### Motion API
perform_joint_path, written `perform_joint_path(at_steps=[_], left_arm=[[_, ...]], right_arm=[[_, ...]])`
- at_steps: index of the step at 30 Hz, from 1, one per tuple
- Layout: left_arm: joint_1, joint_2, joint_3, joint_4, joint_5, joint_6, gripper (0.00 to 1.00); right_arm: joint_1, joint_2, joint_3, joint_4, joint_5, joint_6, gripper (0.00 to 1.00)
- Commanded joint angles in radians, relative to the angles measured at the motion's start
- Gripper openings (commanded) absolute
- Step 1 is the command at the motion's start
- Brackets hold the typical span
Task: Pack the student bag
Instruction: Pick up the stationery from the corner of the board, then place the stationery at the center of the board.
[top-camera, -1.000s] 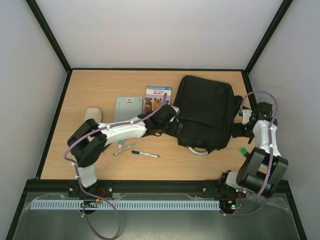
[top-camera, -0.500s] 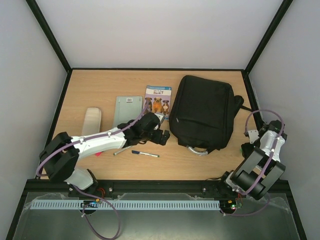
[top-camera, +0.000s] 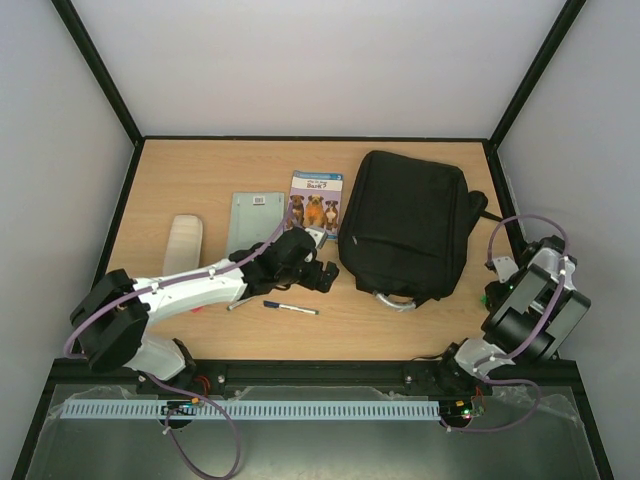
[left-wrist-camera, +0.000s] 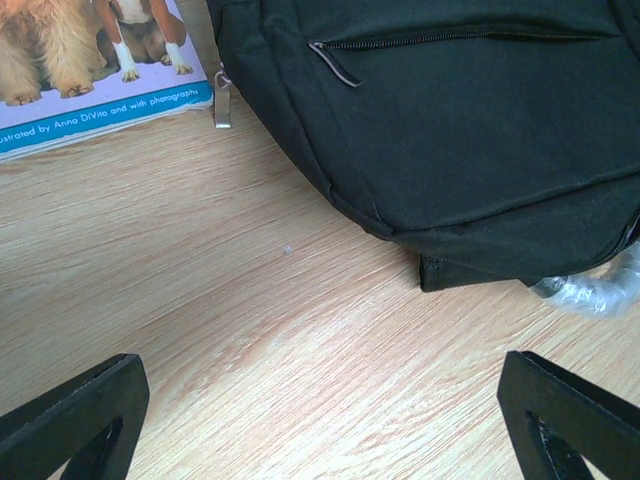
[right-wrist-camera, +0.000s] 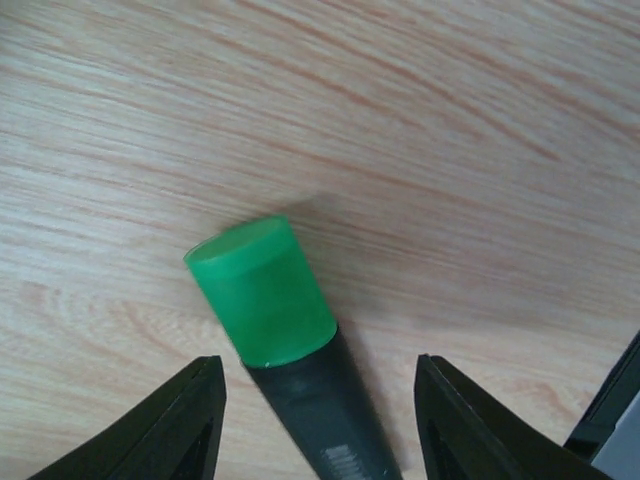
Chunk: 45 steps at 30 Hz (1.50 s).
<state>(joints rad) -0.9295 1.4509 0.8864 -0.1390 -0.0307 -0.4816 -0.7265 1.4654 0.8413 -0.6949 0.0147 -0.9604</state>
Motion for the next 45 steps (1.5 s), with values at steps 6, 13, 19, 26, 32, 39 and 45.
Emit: perform_joint_path(at_steps=[6,13,19,26,32,39,45], left_arm=[[-0.008,-0.022,-0.019,0.013,-0.014,-0.016,0.98],[-0.008,-0.011,-0.018,0.013,-0.022,-0.015,0.98],[-0.009,-0.007,-0.020,0.012,-0.031,-0.019,0.99],[-0.008,-0.029,-0.015,-0.015,-0.076,-0.034,0.98],[0.010,-0.122,-0.019,-0.074,-0.198,-0.081,0.99],[0.113,-0.249,-0.037,-0.183,-0.275,-0.133,0.99],[0.223,-0.313,-0.061,-0.223,-0.263,-0.137,0.99]], right_arm=[[-0.004,0.093,0.003,0.039,0.000,-0.001,0.43],[0.014,0.037,-0.056,0.009,-0.011,-0.016,0.24],[0.149,-0.188,-0.117,-0.151,-0.103,-0.031,0.14],[0.471,-0.428,0.012,-0.354,-0.266,0.110,0.11],[0.835,-0.339,0.159,-0.364,-0.382,0.331,0.11],[1.322,-0.155,0.233,-0.234,-0.359,0.541,0.11],[1.621,0.033,0.220,-0.104,-0.304,0.606,0.11]])
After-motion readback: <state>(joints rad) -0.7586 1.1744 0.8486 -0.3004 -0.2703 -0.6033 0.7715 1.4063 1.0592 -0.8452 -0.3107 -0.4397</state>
